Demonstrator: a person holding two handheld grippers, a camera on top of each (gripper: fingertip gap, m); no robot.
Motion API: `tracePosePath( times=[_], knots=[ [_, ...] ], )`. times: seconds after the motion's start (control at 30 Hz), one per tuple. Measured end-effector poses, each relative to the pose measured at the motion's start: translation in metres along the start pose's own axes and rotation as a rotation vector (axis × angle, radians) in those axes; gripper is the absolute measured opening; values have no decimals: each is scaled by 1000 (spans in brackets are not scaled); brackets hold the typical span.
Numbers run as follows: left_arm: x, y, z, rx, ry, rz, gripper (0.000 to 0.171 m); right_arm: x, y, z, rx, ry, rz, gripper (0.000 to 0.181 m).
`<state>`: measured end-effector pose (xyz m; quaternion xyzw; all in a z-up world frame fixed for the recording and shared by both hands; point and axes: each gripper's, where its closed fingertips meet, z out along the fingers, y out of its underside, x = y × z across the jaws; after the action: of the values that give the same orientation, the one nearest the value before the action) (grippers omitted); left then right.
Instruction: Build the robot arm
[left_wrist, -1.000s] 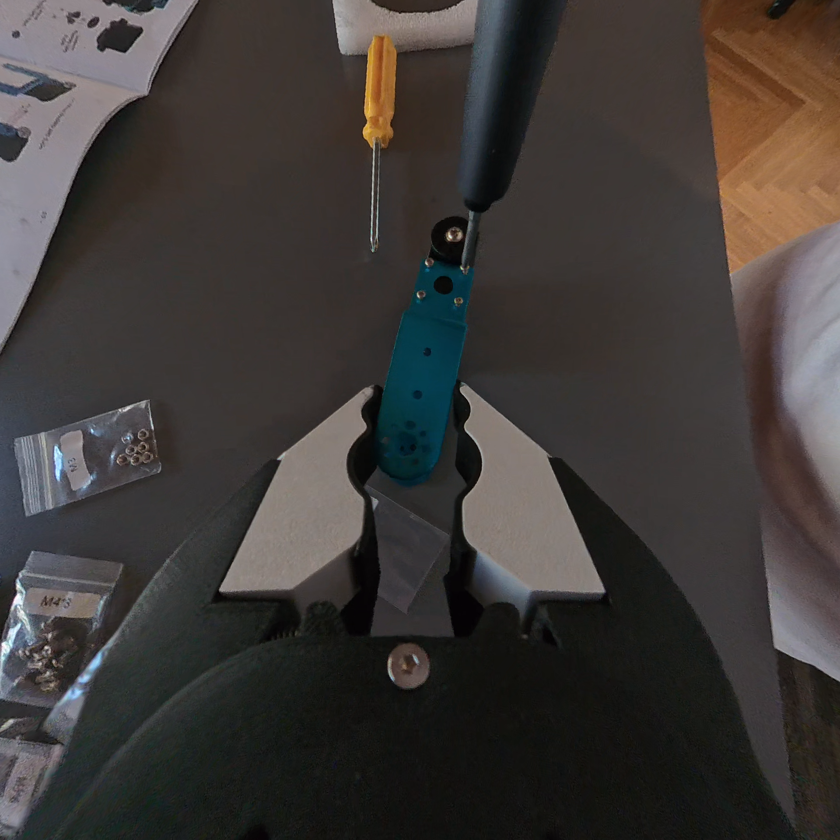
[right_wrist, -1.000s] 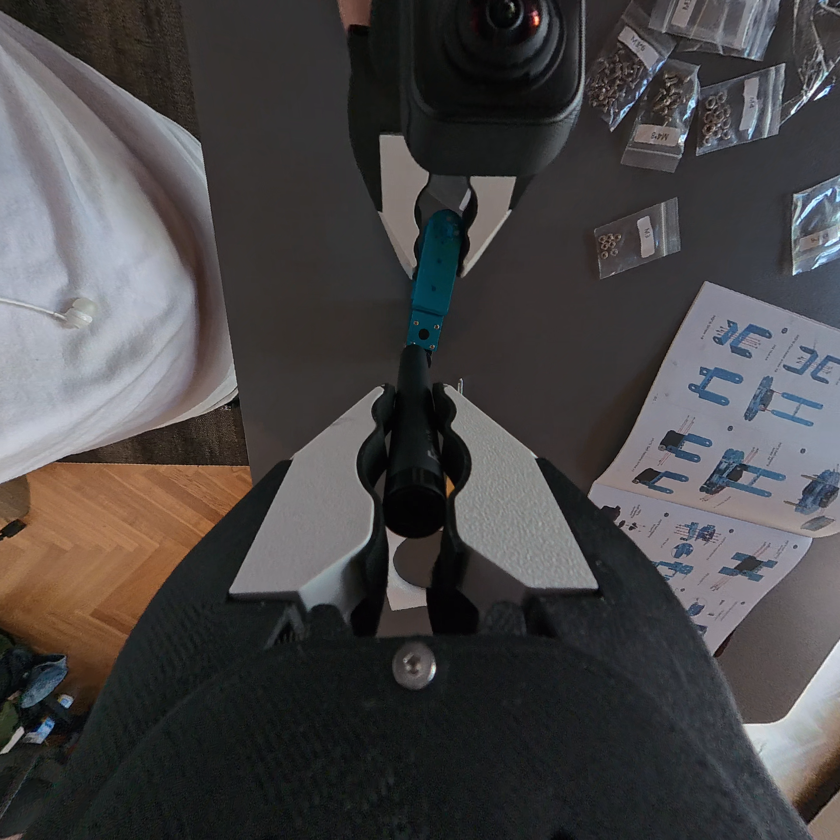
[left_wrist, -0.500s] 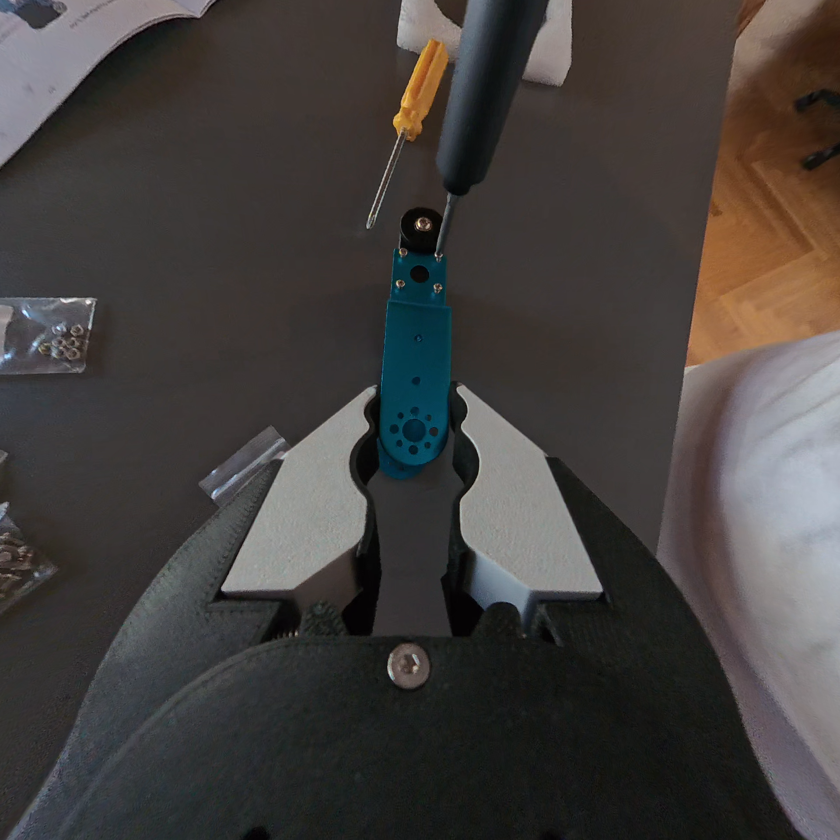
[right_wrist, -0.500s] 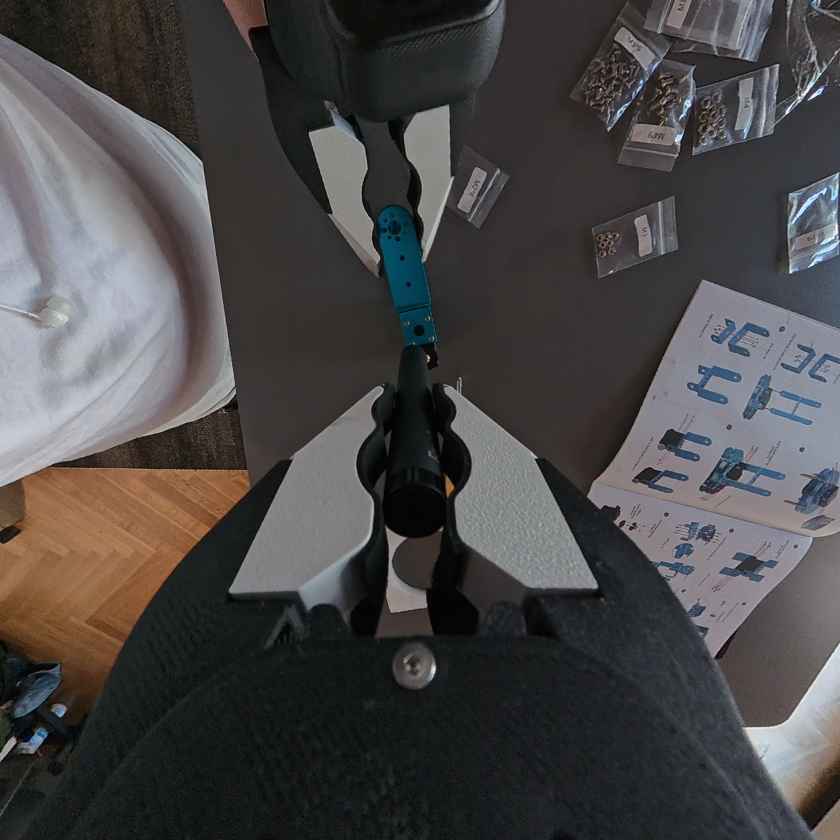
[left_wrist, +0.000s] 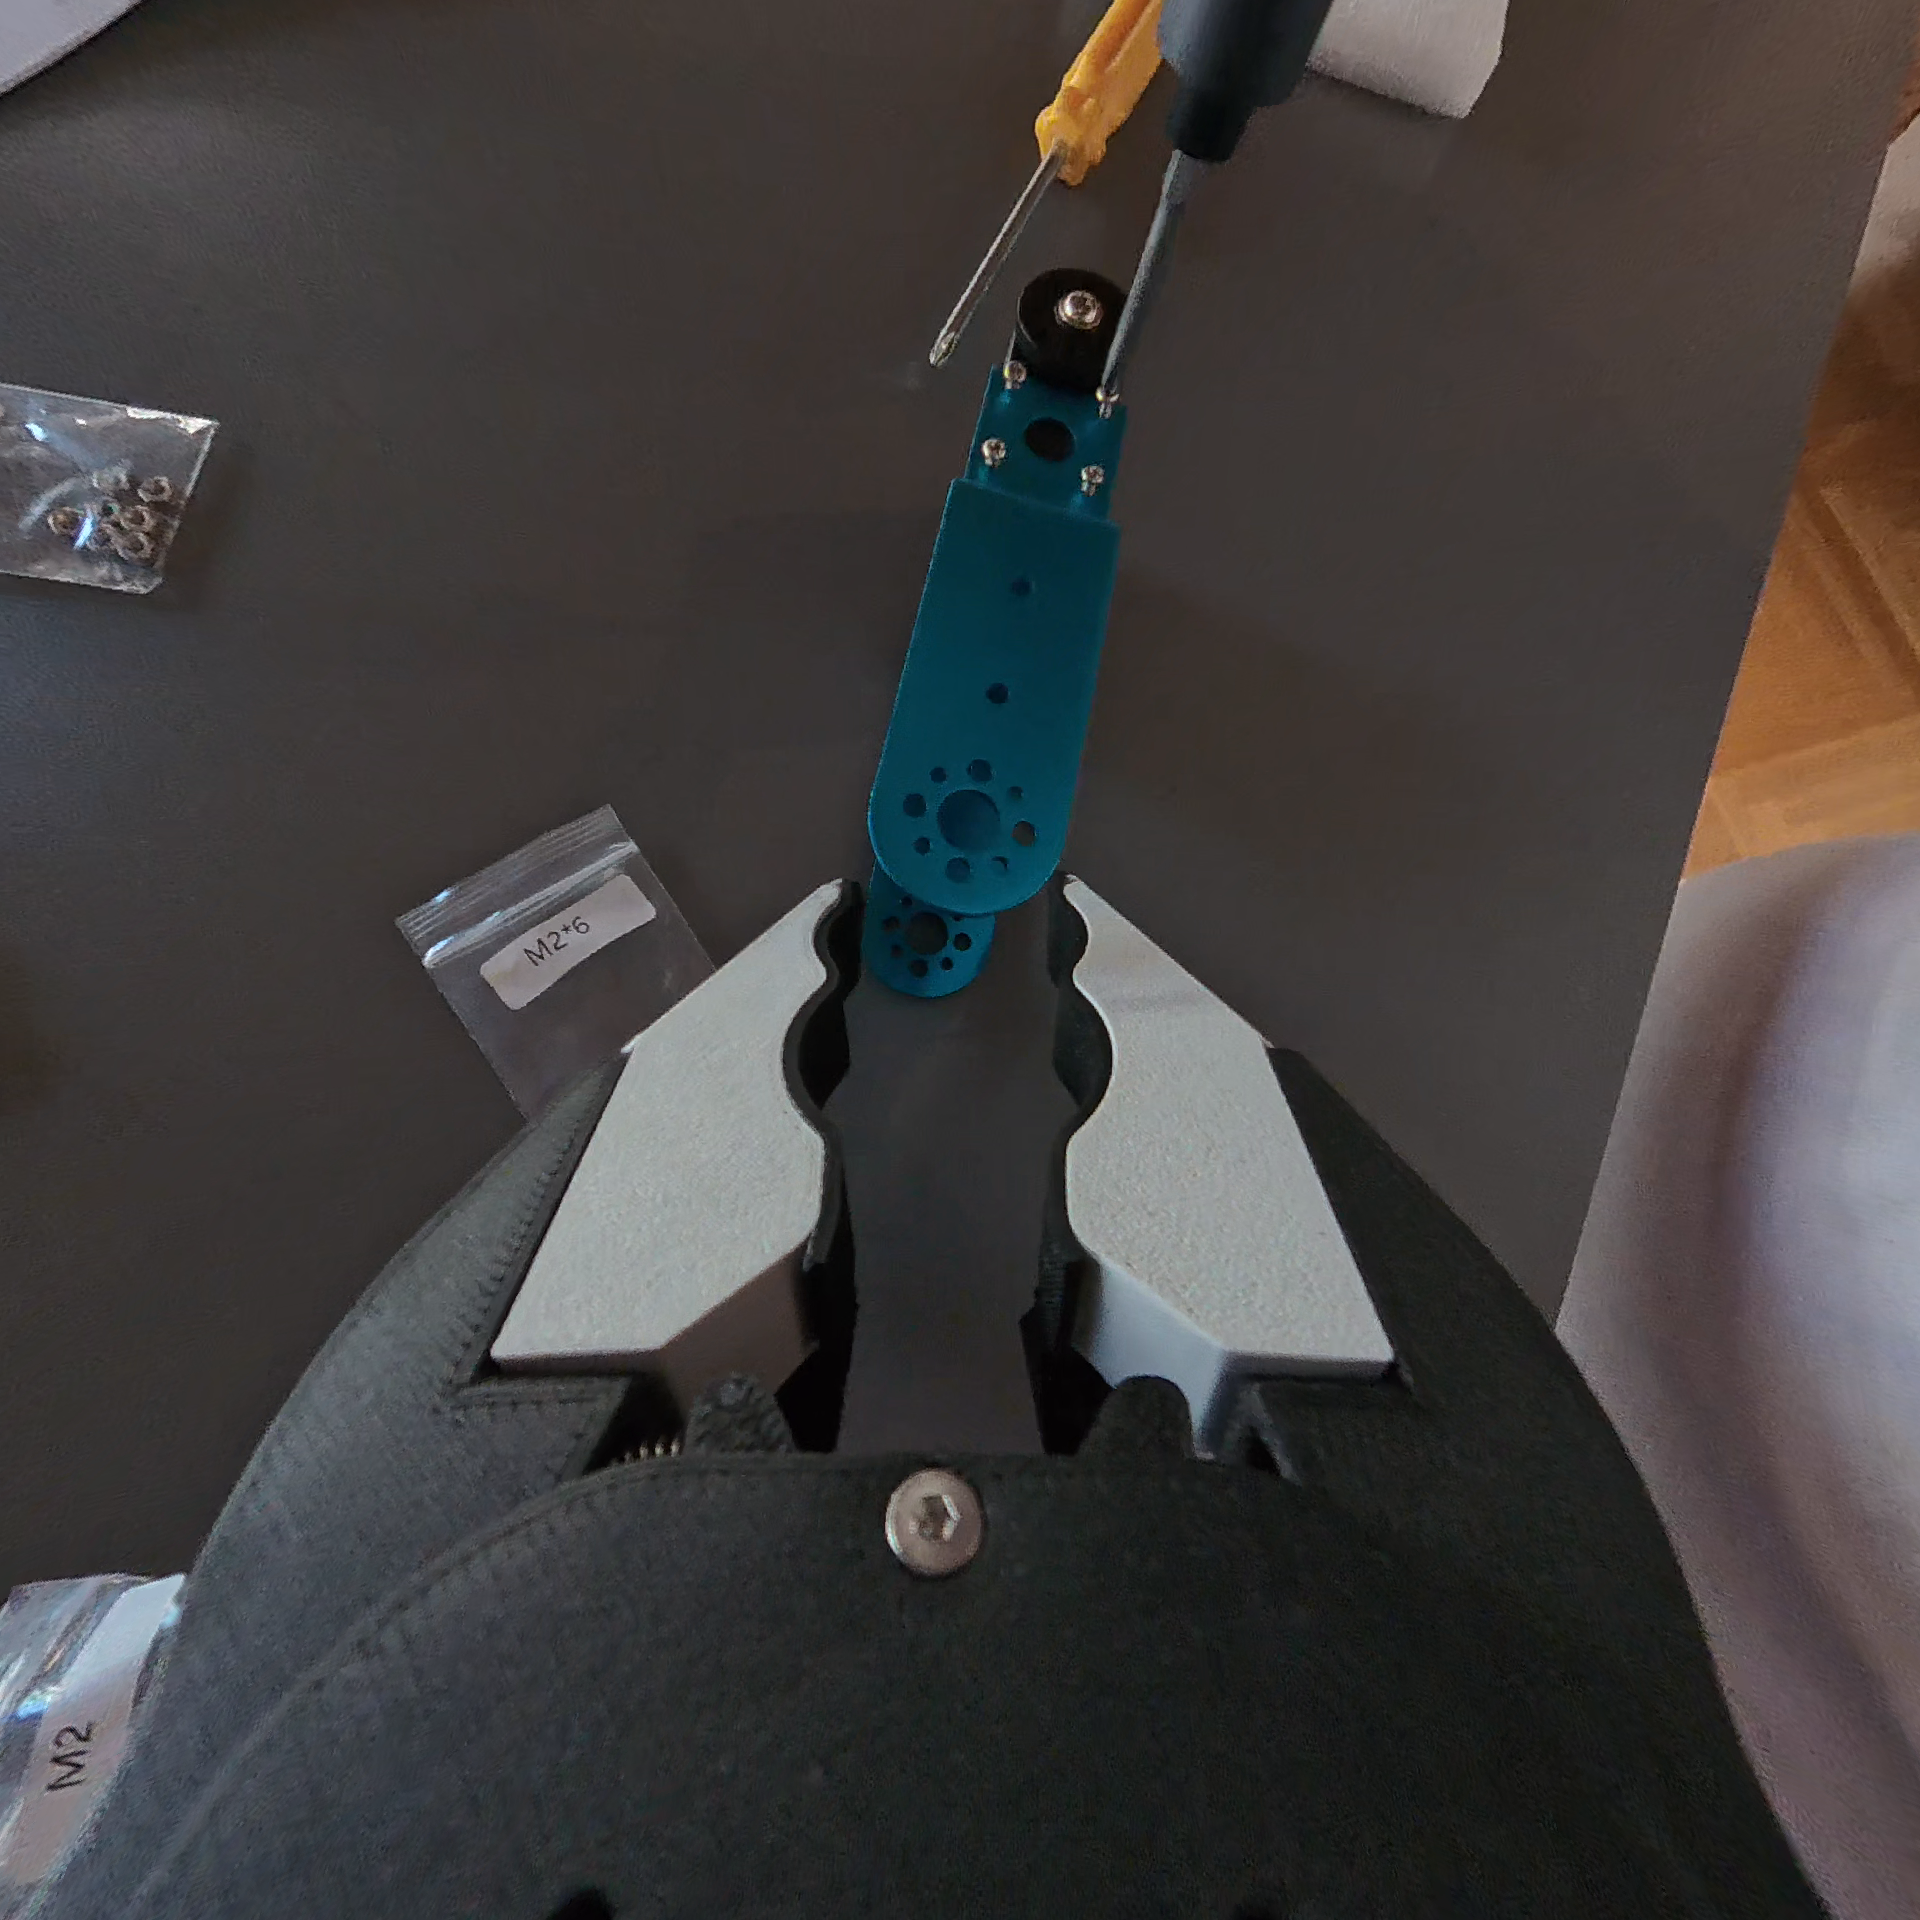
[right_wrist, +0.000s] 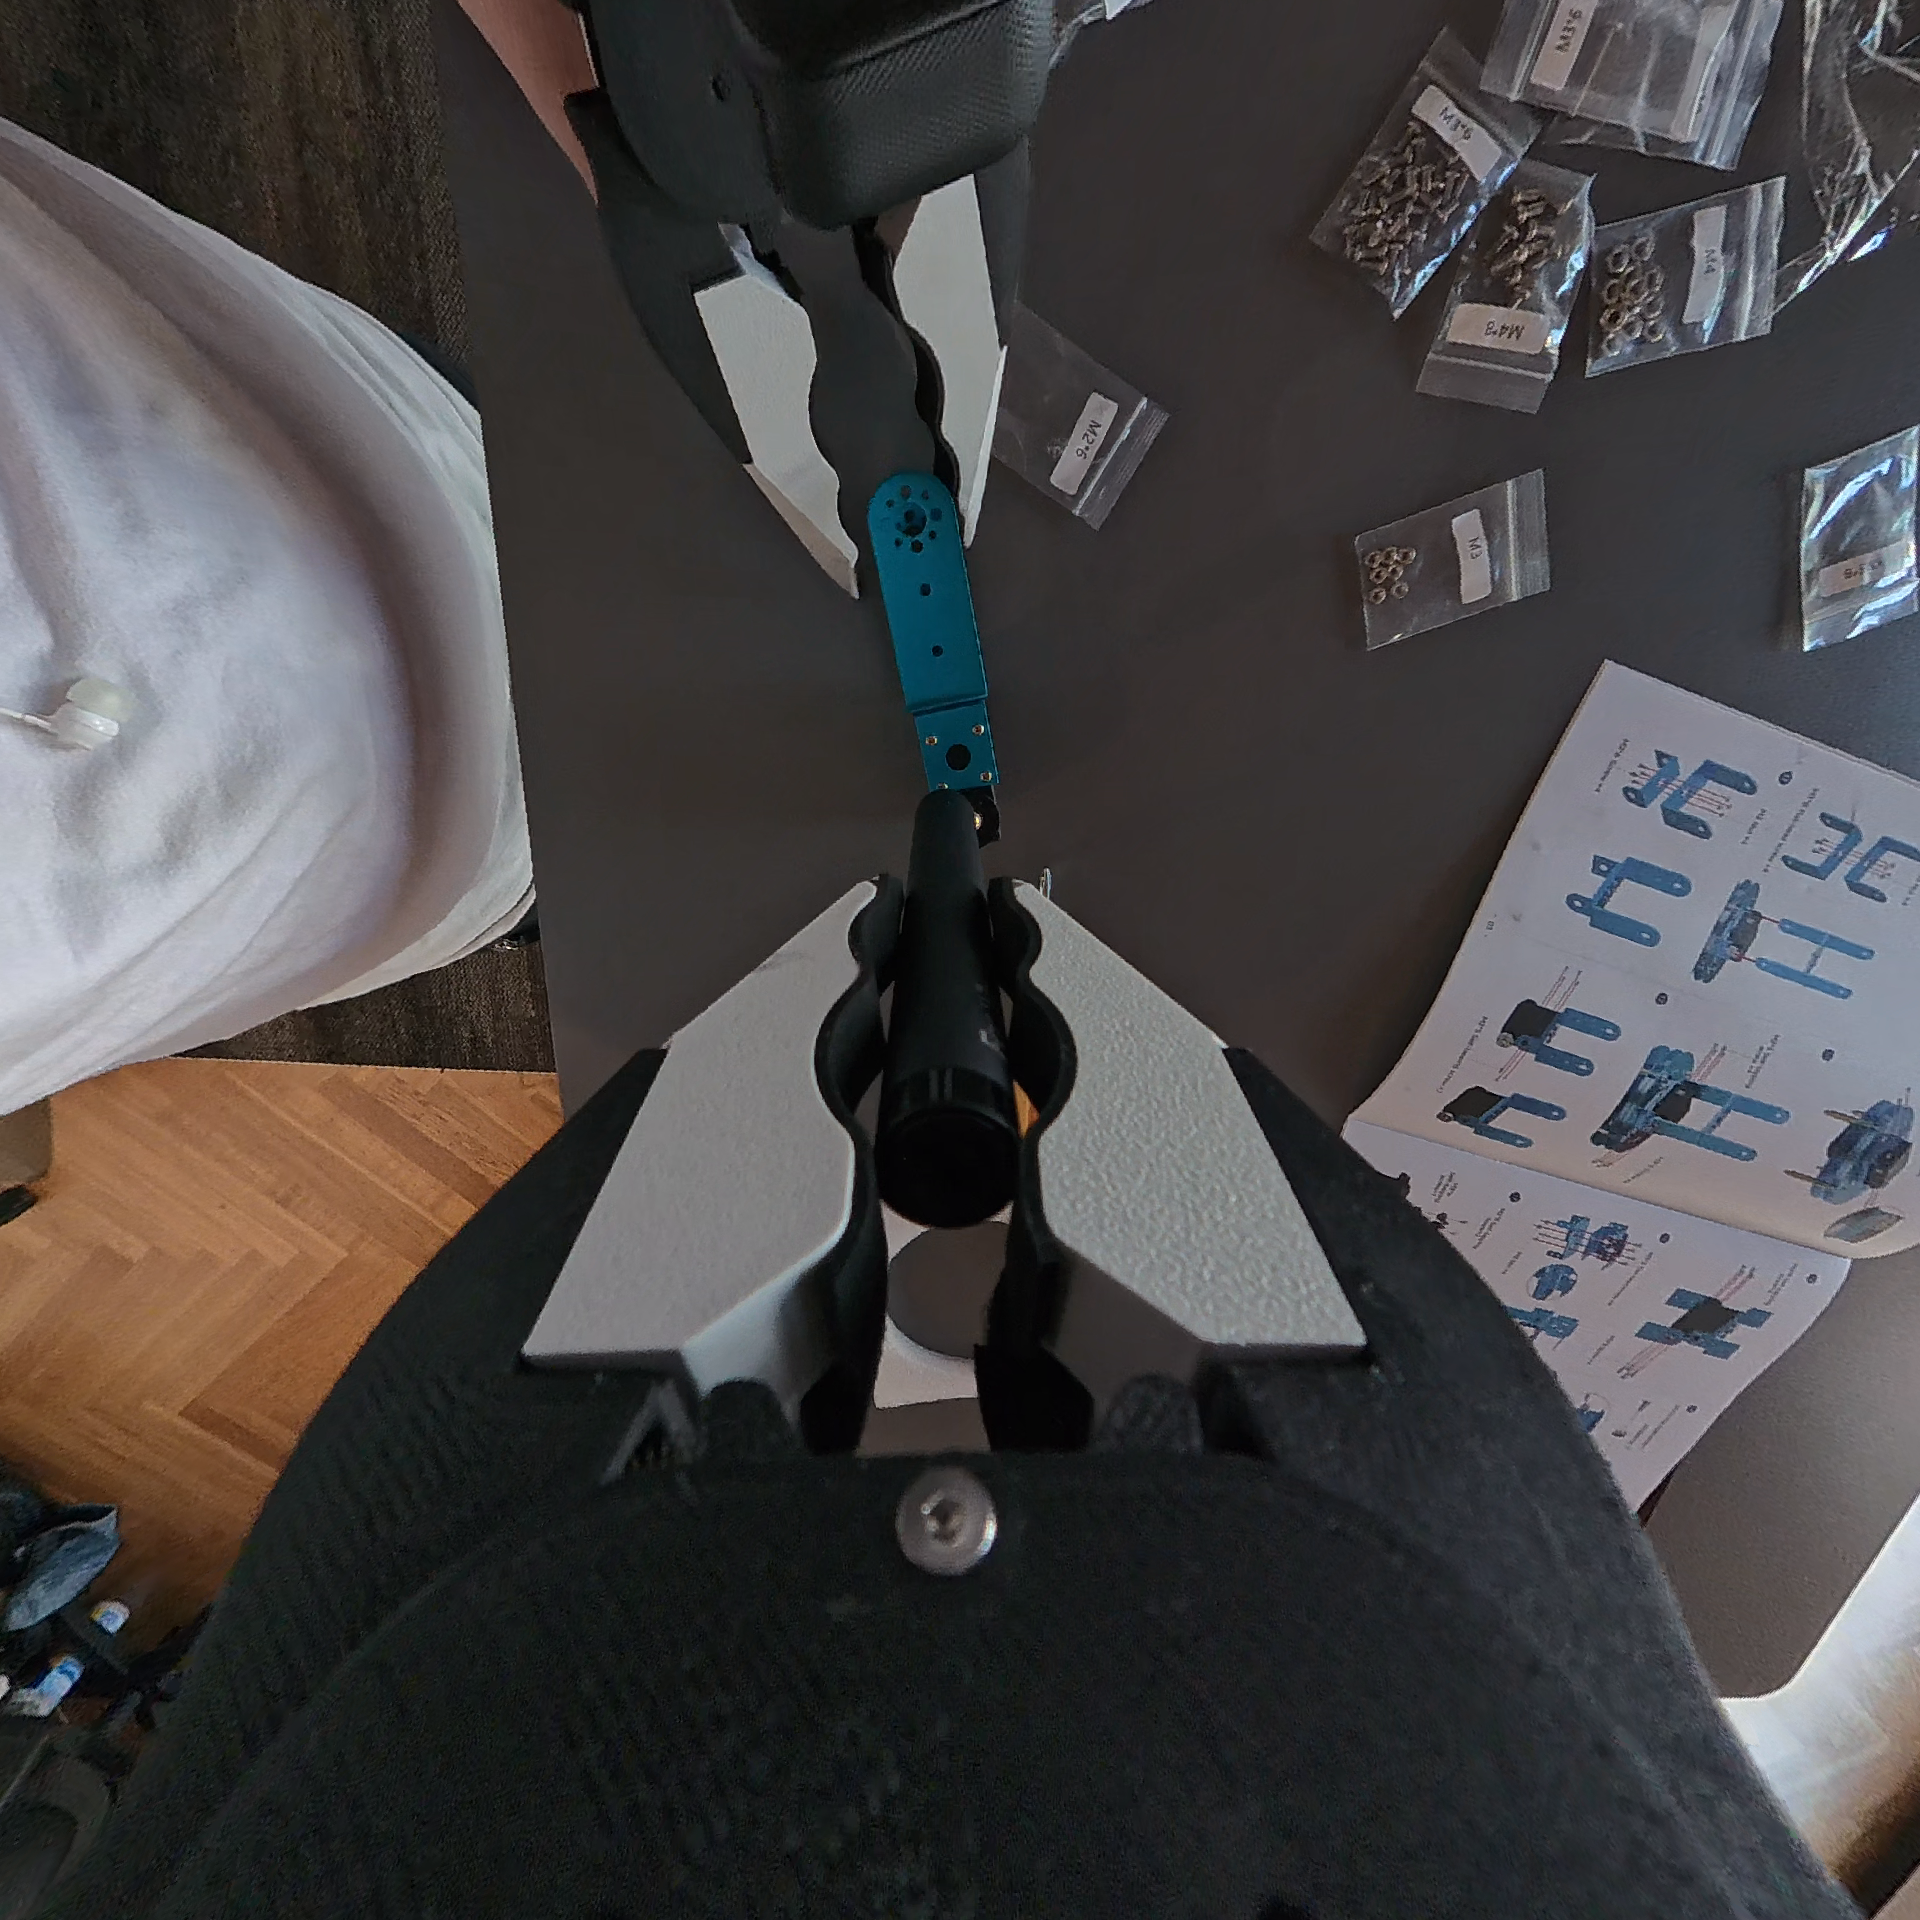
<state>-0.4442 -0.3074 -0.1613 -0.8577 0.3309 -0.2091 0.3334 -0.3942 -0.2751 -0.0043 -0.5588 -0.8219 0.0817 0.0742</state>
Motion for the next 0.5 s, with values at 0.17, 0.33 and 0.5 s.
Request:
tracePosePath(
  times=[0.17, 0.33, 0.5],
  knots=[
    [6, 1, -1, 3, 10, -57, 31, 1, 1, 0, -3, 6, 1, 18],
    [21, 2, 0, 24, 35, -106, 28, 2, 3, -1, -4, 8, 4, 18],
    [41, -1, 5, 38, 64, -155, 30, 4, 7, -1, -11, 18, 2, 18]
  ],
)
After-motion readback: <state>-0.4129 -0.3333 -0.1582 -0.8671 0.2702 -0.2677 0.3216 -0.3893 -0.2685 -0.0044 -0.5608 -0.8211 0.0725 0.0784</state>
